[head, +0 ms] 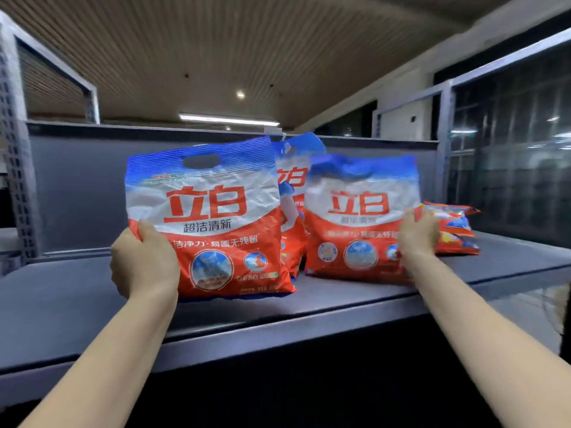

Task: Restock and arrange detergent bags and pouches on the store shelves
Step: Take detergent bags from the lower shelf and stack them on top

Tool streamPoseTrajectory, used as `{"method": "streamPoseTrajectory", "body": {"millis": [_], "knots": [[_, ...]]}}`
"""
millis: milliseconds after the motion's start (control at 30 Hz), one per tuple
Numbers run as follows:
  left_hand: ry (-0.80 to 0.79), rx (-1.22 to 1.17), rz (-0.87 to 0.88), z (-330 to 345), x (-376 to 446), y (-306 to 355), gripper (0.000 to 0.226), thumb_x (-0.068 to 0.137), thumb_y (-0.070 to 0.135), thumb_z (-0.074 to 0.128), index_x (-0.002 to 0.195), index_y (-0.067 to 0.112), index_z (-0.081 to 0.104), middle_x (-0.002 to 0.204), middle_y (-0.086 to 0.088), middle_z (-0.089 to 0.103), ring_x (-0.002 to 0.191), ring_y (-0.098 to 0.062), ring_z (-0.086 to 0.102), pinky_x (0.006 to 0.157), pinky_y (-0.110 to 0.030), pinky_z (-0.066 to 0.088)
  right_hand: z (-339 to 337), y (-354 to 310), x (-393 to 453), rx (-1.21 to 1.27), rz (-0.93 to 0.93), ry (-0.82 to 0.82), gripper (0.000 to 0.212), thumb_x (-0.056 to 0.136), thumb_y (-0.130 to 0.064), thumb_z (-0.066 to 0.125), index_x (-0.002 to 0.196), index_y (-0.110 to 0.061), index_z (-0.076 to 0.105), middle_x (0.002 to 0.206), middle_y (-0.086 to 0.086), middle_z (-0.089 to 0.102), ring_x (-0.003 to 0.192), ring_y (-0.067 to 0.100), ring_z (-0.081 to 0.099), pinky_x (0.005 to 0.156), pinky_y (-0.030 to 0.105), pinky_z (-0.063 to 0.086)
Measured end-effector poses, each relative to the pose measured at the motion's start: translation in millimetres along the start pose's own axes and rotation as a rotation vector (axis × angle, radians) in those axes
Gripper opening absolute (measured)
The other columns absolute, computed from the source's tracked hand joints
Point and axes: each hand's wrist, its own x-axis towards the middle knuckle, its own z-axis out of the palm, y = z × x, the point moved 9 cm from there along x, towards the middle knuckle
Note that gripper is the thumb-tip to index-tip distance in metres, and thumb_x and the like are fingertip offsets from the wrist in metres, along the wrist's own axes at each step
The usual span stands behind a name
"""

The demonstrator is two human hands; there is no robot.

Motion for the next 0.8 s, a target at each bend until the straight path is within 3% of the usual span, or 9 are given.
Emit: {"method": "streamPoseTrajectory", "body": {"millis": [100, 200, 333, 400, 467, 533, 600, 700, 800], "knots": [[0.048, 0.039, 0.017, 15, -5, 8, 0.034, 0.096, 0.033, 0.034, 0.082, 0.011, 0.054, 0.073, -0.001, 0.052, 0.067, -0.025, 0.048, 0.064, -0.034, 0.034, 47, 14, 6, -0.278, -0.160, -0.217, 0.049, 0.084, -0.014, 0.062, 0.127, 0.005, 0.046, 0.131, 0.027, 0.047, 0.122, 0.040, 0.044, 0.101, 0.043, 0.034], [0.070, 0.032, -0.006, 43, 0, 16, 0.033, 0.094, 0.033, 0.034, 0.089, 0.011, 0.059, 0.092, -0.011, 0.063, 0.081, -0.034, 0.057, 0.071, -0.039, 0.044, 51, 20, -2, -0.544, -0.341, -0.218, 0.057, 0.083, -0.039, 0.064, 0.131, -0.012, 0.050, 0.145, 0.018, 0.032, 0.132, 0.035, 0.030, 0.107, 0.044, 0.026], [0.048, -0.052, -0.105, 103, 21, 42, 0.044, 0.099, 0.031, 0.031, 0.127, 0.002, 0.049, 0.133, -0.018, 0.050, 0.120, -0.034, 0.049, 0.102, -0.041, 0.038, 59, 45, -3, -0.640, -0.339, -0.503, 0.093, 0.071, -0.079, 0.050, 0.147, -0.028, 0.031, 0.160, 0.011, -0.001, 0.146, 0.031, 0.009, 0.116, 0.043, 0.011], [0.048, -0.109, -0.075, 138, 29, 65, 0.042, 0.100, 0.029, 0.032, 0.130, 0.003, 0.046, 0.135, -0.017, 0.049, 0.123, -0.034, 0.047, 0.102, -0.040, 0.035, 61, 50, -3, -0.644, -0.332, -0.579, 0.102, 0.066, -0.085, 0.047, 0.150, -0.031, 0.023, 0.160, 0.009, -0.009, 0.147, 0.029, 0.003, 0.118, 0.043, 0.008], [0.003, 0.007, 0.032, 175, 25, 83, 0.053, 0.097, 0.032, 0.044, 0.140, 0.003, 0.032, 0.145, -0.017, 0.039, 0.131, -0.034, 0.038, 0.105, -0.041, 0.029, 64, 54, -1, -0.661, -0.320, -0.617, 0.104, 0.066, -0.086, 0.045, 0.150, -0.031, 0.021, 0.160, 0.009, -0.011, 0.148, 0.028, 0.002, 0.119, 0.043, 0.007], [-0.129, 0.271, 0.174, 218, 10, 80, 0.087, 0.088, 0.040, 0.059, 0.150, 0.005, 0.008, 0.158, -0.016, 0.009, 0.143, -0.037, 0.012, 0.114, -0.045, 0.014, 69, 58, -1, -0.703, -0.322, -0.634, 0.104, 0.066, -0.088, 0.041, 0.151, -0.033, 0.020, 0.160, 0.010, -0.010, 0.148, 0.026, 0.001, 0.119, 0.043, 0.006], [-0.404, 0.561, 0.360, 271, -15, 57, 0.086, 0.089, 0.053, 0.052, 0.152, 0.019, 0.006, 0.159, -0.011, -0.002, 0.144, -0.039, -0.003, 0.117, -0.049, 0.003, 73, 60, -1, -0.728, -0.329, -0.645, 0.104, 0.064, -0.090, 0.038, 0.150, -0.034, 0.019, 0.160, 0.009, -0.009, 0.148, 0.024, -0.003, 0.118, 0.044, 0.003], [-0.855, 0.772, 0.467, 309, -31, 28, 0.055, 0.095, 0.058, 0.033, 0.143, 0.034, 0.037, 0.154, -0.003, 0.030, 0.142, -0.033, 0.021, 0.117, -0.050, 0.010, 80, 62, 1, -0.725, -0.324, -0.686, 0.104, 0.062, -0.091, 0.037, 0.149, -0.035, 0.021, 0.161, 0.006, -0.004, 0.148, 0.022, -0.005, 0.117, 0.045, 0.001], [-1.069, 0.825, 0.488, 311, -26, 35, 0.048, 0.095, 0.052, 0.041, 0.134, 0.026, 0.053, 0.143, 0.000, 0.048, 0.130, -0.023, 0.044, 0.111, -0.037, 0.032, 89, 59, 5, -0.742, -0.350, -0.744, 0.099, 0.066, -0.089, 0.039, 0.148, -0.037, 0.024, 0.161, 0.003, 0.006, 0.148, 0.021, 0.002, 0.117, 0.046, 0.004]]}}
